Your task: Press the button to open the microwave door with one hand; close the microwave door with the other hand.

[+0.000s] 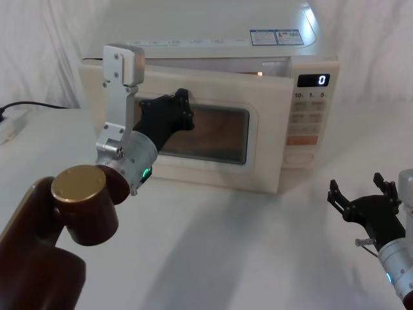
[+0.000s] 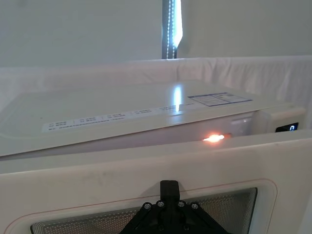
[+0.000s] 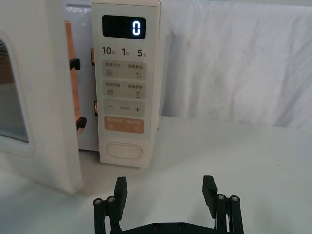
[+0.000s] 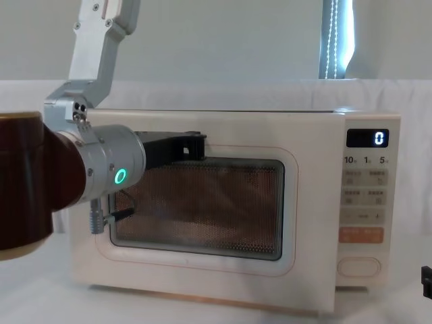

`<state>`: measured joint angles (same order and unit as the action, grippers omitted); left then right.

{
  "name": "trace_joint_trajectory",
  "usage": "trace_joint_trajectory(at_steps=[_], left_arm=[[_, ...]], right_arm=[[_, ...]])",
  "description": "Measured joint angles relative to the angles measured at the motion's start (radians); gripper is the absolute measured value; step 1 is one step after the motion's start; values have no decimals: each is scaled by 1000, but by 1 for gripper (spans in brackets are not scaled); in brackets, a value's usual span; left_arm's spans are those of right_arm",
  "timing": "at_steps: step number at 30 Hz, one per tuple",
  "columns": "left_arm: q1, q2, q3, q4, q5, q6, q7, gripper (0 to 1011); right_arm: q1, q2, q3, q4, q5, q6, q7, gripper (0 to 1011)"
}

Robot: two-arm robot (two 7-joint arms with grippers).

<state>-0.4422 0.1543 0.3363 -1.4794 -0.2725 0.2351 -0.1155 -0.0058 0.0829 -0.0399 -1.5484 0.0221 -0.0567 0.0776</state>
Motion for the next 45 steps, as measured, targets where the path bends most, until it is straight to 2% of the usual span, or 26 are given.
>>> trace_joint_trajectory(at_steps=[21, 45], left_arm=[[-44, -76, -35, 86, 61, -4, 5, 0], [-58, -124, -75, 125, 110, 6, 6, 0]], right_arm=[[0, 0, 0, 0, 0, 0, 0, 1002], [0, 0, 0, 0, 0, 0, 0, 1002]])
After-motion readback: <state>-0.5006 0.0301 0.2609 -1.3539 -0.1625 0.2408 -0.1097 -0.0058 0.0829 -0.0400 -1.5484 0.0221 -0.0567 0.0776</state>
